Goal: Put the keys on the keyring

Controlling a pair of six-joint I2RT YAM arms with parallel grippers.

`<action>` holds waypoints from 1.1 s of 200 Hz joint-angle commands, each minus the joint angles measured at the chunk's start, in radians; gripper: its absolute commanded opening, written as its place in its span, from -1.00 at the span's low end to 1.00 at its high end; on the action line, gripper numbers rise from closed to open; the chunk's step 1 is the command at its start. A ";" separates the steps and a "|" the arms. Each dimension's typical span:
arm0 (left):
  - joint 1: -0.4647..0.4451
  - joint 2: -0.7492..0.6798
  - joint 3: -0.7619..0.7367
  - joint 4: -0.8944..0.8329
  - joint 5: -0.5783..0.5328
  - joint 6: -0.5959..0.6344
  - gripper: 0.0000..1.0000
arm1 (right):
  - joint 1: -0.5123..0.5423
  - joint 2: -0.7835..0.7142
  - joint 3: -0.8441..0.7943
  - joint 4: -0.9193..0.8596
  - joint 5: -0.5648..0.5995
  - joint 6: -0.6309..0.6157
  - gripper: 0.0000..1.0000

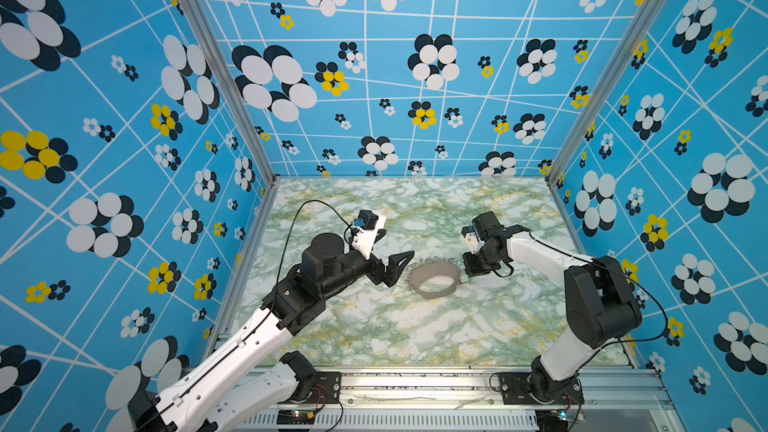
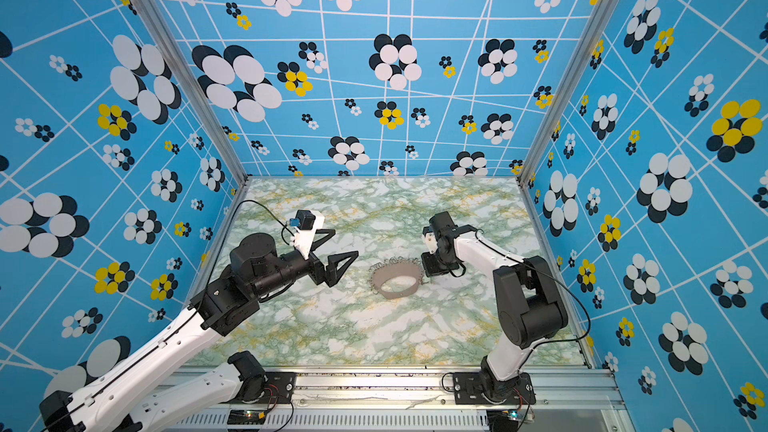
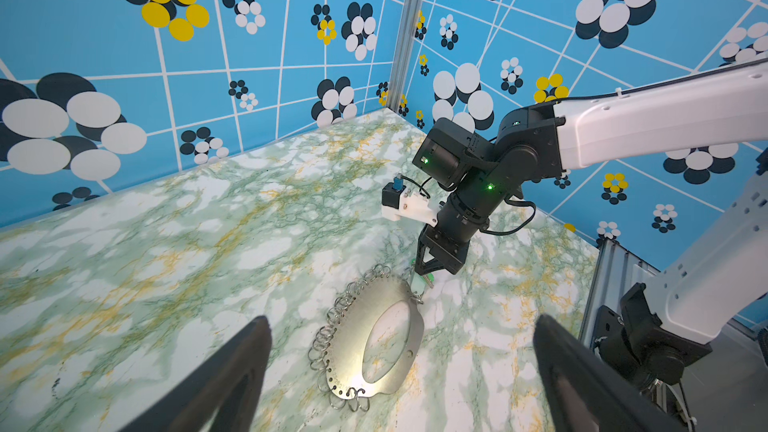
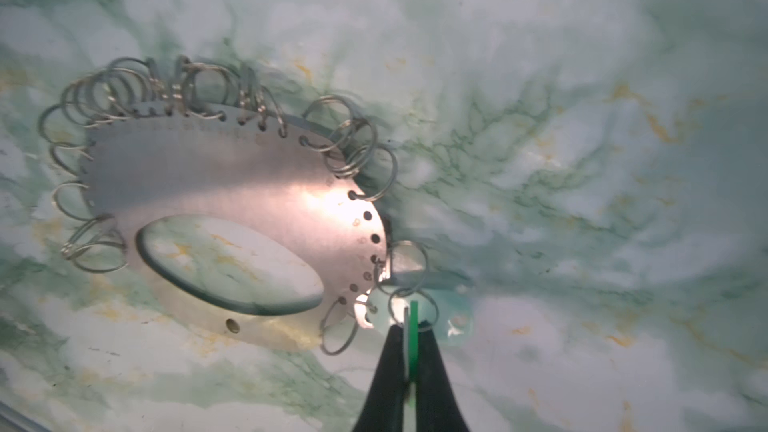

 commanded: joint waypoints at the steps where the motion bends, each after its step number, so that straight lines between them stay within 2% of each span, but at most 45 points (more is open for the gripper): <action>1: 0.011 0.004 0.005 -0.026 -0.016 0.010 0.99 | -0.010 0.004 -0.013 -0.050 0.135 0.039 -0.61; 22: 0.017 0.007 0.000 -0.040 -0.035 0.014 0.99 | -0.015 -0.016 -0.022 -0.049 0.180 0.052 -0.36; 74: 0.042 0.019 -0.018 -0.061 -0.093 0.029 0.99 | -0.033 -0.093 -0.041 -0.023 0.240 0.070 0.02; 127: 0.134 0.021 -0.078 -0.034 -0.165 0.055 0.98 | -0.075 -0.211 -0.065 0.070 0.235 0.066 0.46; 182: 0.210 0.016 -0.208 0.107 -0.315 0.179 0.99 | -0.119 -0.310 -0.136 0.265 0.234 0.050 0.78; 204: 0.272 0.025 -0.282 0.210 -0.330 0.203 0.99 | -0.143 -0.323 -0.183 0.374 0.225 0.042 0.94; 220: 0.327 0.032 -0.350 0.317 -0.330 0.208 0.99 | -0.158 -0.325 -0.221 0.453 0.233 0.032 0.99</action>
